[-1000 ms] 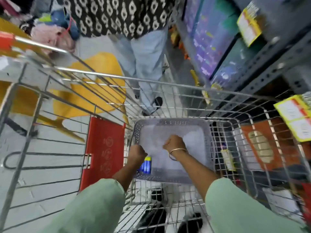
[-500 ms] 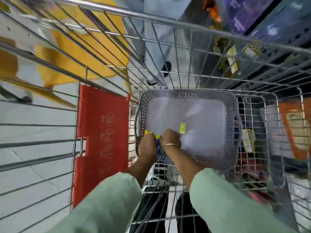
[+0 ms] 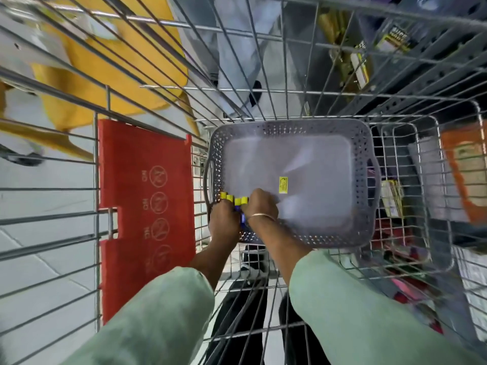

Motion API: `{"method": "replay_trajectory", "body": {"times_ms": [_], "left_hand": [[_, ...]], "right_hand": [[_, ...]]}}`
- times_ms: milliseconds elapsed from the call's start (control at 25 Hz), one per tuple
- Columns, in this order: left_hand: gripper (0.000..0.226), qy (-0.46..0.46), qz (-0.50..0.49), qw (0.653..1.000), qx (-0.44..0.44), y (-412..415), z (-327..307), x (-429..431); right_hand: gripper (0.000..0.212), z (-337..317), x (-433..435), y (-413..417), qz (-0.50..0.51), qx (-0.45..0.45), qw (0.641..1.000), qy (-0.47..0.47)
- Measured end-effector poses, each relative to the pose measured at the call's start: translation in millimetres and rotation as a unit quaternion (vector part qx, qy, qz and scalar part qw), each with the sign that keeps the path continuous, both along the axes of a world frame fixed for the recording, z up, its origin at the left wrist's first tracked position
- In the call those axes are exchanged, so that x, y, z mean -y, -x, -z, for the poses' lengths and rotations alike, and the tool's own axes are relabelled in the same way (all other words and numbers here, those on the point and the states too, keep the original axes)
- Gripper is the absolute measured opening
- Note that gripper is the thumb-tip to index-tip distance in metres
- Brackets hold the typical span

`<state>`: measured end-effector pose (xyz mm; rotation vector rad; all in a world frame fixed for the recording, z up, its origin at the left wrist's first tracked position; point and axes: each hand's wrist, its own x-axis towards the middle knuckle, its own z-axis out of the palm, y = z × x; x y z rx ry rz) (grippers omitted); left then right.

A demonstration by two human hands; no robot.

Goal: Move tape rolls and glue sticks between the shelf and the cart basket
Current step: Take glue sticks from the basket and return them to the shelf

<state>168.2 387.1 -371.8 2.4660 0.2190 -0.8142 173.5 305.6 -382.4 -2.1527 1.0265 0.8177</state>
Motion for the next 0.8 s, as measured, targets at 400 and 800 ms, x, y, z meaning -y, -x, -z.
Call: {"method": "replay_trajectory", "body": {"times_ms": [400, 800], "left_hand": [[0.028, -0.011, 0.014, 1.0, 0.02, -8, -34, 32], [0.008, 0.323, 0.169, 0.904, 0.222, -16, -256, 212]], "right_hand": [[0.032, -77, 58, -9, 0.093, 0.105, 0.99, -0.005], [0.02, -339, 234, 48, 0.204, 0.397, 0.856, 0.26]]}}
